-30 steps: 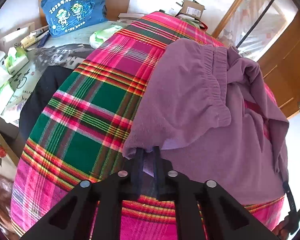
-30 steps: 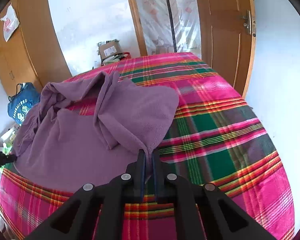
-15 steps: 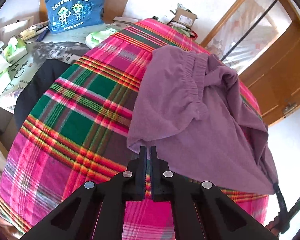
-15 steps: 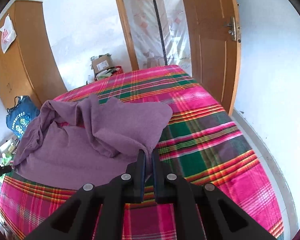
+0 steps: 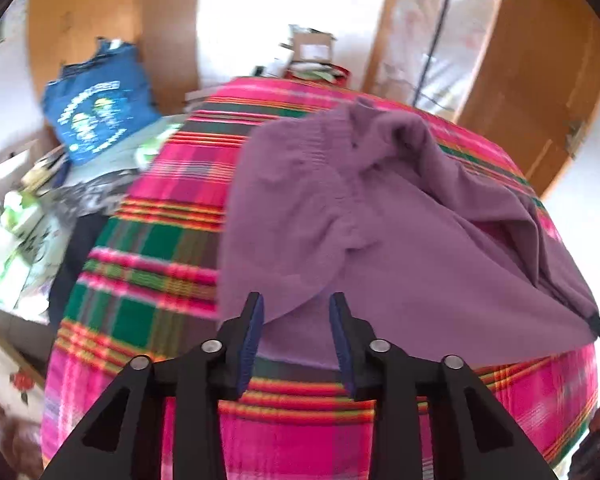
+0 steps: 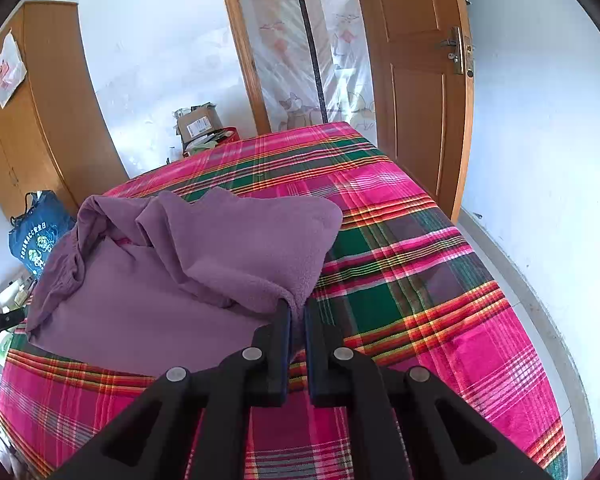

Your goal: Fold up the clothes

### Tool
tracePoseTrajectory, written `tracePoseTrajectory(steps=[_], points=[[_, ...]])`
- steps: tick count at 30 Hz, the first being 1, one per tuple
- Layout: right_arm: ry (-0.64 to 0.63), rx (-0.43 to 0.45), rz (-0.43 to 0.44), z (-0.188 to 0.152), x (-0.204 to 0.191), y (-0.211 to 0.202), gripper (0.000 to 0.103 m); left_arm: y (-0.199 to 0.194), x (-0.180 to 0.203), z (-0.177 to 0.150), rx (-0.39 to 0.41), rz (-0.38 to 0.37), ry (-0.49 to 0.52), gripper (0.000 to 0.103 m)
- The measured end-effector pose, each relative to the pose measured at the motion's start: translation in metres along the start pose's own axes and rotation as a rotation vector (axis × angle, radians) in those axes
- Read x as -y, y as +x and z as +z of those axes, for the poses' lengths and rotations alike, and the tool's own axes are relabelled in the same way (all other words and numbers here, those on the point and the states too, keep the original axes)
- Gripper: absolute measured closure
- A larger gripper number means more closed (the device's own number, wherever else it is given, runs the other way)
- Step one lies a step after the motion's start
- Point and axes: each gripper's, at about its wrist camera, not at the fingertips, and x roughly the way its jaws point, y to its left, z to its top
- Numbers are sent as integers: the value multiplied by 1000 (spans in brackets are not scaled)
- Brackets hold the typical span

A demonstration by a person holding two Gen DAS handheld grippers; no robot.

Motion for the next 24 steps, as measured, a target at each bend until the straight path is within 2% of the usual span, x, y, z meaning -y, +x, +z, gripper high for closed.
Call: tracePoseTrajectory(steps=[3, 6, 9, 14, 16, 18, 19, 24], points=[[5, -4, 1, -1, 1, 1, 97, 15, 12, 7, -28, 39, 56, 66], [6, -13, 2, -2, 3, 3, 97, 23, 23, 11, -33, 34, 109, 66], [11, -21, 2, -2, 4, 6, 97, 41, 29, 19, -88, 30, 138, 66], [12, -9, 3, -2, 5, 6, 97, 62, 24, 30, -135, 63, 67, 66], [14, -10, 3, -2, 6, 7, 97, 66, 18, 33, -145, 65, 31, 77], [14, -12, 1, -2, 6, 8, 97, 68, 12, 35, -144, 61, 0, 93], [14, -10, 2, -2, 6, 8, 97, 69, 11, 36, -145, 63, -9, 97], [13, -6, 2, -1, 8, 8, 97, 62, -4, 40, -126, 53, -79, 98]])
